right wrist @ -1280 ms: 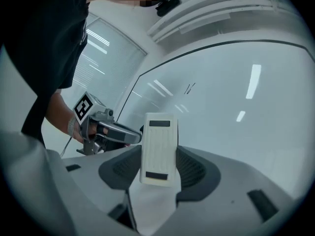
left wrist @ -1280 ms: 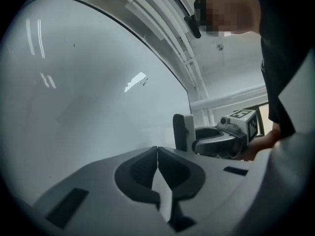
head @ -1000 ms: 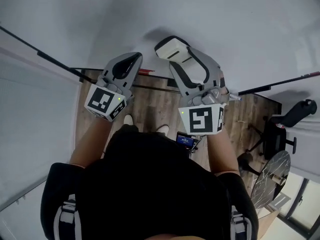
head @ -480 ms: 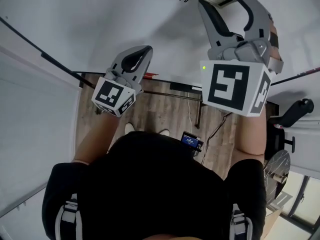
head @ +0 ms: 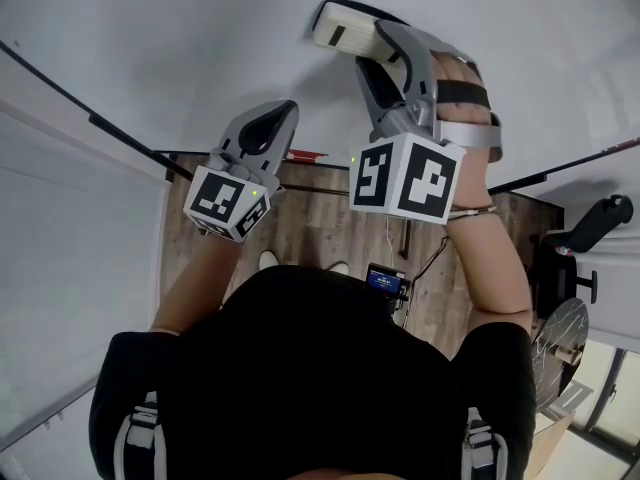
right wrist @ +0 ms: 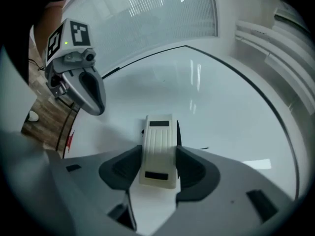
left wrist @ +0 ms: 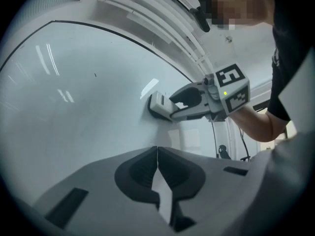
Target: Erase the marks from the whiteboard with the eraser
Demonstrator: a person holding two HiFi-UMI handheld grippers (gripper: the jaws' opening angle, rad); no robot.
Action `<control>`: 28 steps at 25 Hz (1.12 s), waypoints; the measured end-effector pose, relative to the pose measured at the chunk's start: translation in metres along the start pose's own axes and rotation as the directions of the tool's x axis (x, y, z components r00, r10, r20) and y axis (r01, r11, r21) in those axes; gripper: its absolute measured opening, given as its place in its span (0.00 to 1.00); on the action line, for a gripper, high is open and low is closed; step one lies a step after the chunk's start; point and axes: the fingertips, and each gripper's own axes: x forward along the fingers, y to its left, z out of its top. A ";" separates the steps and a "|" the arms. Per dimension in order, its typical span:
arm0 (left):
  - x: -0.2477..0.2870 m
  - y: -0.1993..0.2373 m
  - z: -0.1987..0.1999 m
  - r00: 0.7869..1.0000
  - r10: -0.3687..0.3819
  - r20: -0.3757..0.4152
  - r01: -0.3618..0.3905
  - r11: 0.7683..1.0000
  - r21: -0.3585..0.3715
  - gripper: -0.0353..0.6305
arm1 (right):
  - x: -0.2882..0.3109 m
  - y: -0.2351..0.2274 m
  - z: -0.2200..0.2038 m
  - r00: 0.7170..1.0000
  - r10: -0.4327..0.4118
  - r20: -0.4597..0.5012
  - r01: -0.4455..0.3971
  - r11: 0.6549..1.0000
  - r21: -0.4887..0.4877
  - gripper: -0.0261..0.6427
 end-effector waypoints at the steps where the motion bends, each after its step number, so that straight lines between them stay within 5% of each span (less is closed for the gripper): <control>1: -0.001 0.002 0.000 1.000 0.001 0.000 -0.001 1.000 0.000 0.06 | 0.003 0.015 -0.001 0.999 0.035 -0.006 -0.035 0.999 -0.006 0.36; 5: -0.002 0.004 -0.001 1.000 -0.004 0.001 0.004 1.000 -0.003 0.06 | 0.010 0.052 -0.006 0.994 0.111 -0.020 -0.112 0.993 -0.021 0.37; 11: 0.003 0.010 -0.002 1.000 -0.013 0.003 0.013 1.000 0.006 0.06 | -0.001 0.038 -0.004 0.991 0.134 -0.016 -0.134 0.991 0.013 0.37; 18: 0.006 0.006 0.005 1.000 -0.028 0.010 0.028 0.999 0.019 0.06 | -0.035 -0.056 -0.004 0.997 -0.070 -0.038 0.070 0.997 0.008 0.37; 23: 0.011 0.006 -0.001 0.999 -0.043 0.005 0.043 0.999 0.018 0.06 | -0.034 -0.113 0.000 0.966 -0.254 -0.046 0.251 0.966 -0.052 0.37; 28: 0.004 0.006 -0.003 1.000 -0.027 -0.002 0.027 0.999 0.017 0.06 | -0.024 -0.102 -0.008 0.958 -0.276 -0.080 0.266 0.957 -0.116 0.36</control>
